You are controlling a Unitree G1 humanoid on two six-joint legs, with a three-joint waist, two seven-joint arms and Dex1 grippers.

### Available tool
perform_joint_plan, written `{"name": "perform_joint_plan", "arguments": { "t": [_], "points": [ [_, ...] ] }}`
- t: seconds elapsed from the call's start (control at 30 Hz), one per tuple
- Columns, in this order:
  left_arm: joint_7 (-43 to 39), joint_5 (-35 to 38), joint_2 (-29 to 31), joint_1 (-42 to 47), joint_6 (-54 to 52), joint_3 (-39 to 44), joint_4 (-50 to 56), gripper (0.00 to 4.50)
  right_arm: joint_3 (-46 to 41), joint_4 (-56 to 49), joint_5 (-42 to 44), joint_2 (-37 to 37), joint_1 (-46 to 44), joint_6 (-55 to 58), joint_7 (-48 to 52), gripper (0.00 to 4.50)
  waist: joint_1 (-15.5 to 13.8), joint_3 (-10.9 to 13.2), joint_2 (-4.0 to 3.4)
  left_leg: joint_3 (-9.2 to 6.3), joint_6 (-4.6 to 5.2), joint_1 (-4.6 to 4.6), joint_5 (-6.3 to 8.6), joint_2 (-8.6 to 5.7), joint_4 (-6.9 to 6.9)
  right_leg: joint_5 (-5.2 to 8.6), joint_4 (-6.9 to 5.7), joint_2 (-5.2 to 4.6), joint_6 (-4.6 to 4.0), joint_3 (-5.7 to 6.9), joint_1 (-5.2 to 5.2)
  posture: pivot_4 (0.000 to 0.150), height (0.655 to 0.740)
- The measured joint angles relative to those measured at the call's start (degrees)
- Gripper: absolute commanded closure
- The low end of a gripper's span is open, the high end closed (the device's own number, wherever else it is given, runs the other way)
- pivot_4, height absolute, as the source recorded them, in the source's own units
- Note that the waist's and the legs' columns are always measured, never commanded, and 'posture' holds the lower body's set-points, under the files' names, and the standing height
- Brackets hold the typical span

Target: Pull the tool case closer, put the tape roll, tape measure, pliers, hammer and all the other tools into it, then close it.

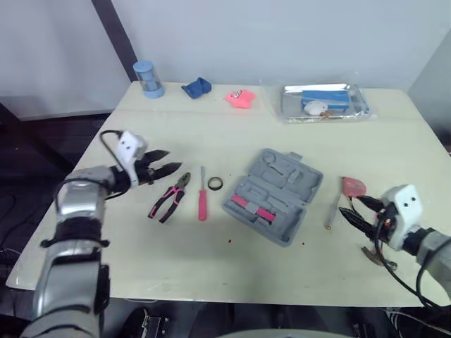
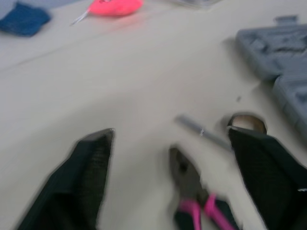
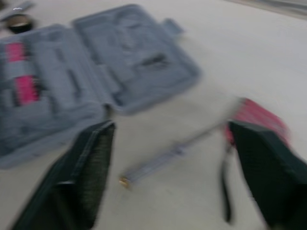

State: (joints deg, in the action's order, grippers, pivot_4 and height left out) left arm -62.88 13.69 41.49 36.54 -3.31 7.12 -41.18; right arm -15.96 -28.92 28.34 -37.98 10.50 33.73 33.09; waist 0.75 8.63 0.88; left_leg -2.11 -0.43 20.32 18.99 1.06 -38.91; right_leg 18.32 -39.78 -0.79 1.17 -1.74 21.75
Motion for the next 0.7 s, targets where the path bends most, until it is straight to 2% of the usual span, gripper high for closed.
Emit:
{"name": "perform_joint_plan", "arguments": {
  "t": [0.07,0.1,0.13,0.2,0.23,0.4,0.5,0.7],
  "points": [
    [-0.90,-1.01,-1.01,2.32,0.99,-1.16,-2.72,2.59,1.05,0.08,-0.23,-0.11,-0.75,0.97,-0.20,2.59,0.01,0.00,0.00,-0.08,0.05,0.20,0.03,-0.06,-0.25,0.00,-0.03,0.01,0.01,0.13,0.10,0.150,0.7400],
    [-2.16,-2.58,-2.69,5.50,2.72,-2.79,-7.32,3.24,2.41,0.53,-1.02,-0.37,-1.47,2.18,-0.82,3.24,0.19,0.00,0.00,-0.08,-0.06,0.55,-0.04,-0.01,-0.43,-0.01,-0.11,-0.06,0.03,0.16,0.40,0.150,0.7400],
    [-3.02,-4.80,-6.05,9.51,4.68,-5.50,-11.87,3.48,5.16,1.46,-2.43,-0.48,-4.24,3.65,-1.80,3.50,0.17,0.01,0.02,-0.08,-0.03,0.67,-0.05,-0.21,-0.48,-0.07,-0.13,-0.10,0.12,0.15,0.50,0.150,0.7400],
    [-3.28,-7.07,-8.65,13.49,7.22,-7.01,-17.48,4.14,7.65,2.11,-4.18,-0.63,-6.15,4.81,-2.55,4.14,0.16,0.01,0.05,-0.15,0.00,0.72,-0.07,-0.35,-0.53,-0.08,-0.12,-0.14,0.14,0.20,0.51,0.150,0.7400],
    [-3.11,-8.06,-10.00,15.37,8.19,-7.53,-19.92,4.34,9.14,2.97,-5.17,-0.65,-7.40,5.36,-2.92,4.33,0.14,0.02,0.06,-0.19,0.01,0.76,-0.07,-0.39,-0.55,-0.08,-0.12,-0.15,0.15,0.21,0.52,0.150,0.7400],
    [0.12,-12.67,-16.97,21.45,11.79,-9.71,-29.03,4.34,17.78,7.06,-10.68,-0.12,-13.09,6.78,-4.38,4.33,0.22,0.01,0.07,-0.28,0.03,1.03,-0.12,-0.48,-0.64,-0.10,-0.17,-0.22,0.18,0.27,0.73,0.150,0.7400],
    [3.18,-14.86,-19.49,23.01,12.25,-9.96,-32.15,4.34,20.64,9.20,-12.84,0.87,-14.97,7.92,-5.09,4.33,0.54,0.01,0.06,-0.53,0.02,1.78,-0.13,-0.48,-1.22,-0.10,-0.45,-0.20,0.19,0.41,1.34,0.150,0.7400],
    [8.44,-18.10,-21.82,23.62,12.11,-9.99,-35.01,4.34,24.53,9.78,-16.60,1.25,-16.11,8.87,-5.70,4.33,0.91,0.01,0.06,-0.74,0.01,1.84,-0.16,-0.65,-1.49,-0.10,-0.92,-0.36,0.20,0.51,1.41,0.150,0.7400]
  ]
}}
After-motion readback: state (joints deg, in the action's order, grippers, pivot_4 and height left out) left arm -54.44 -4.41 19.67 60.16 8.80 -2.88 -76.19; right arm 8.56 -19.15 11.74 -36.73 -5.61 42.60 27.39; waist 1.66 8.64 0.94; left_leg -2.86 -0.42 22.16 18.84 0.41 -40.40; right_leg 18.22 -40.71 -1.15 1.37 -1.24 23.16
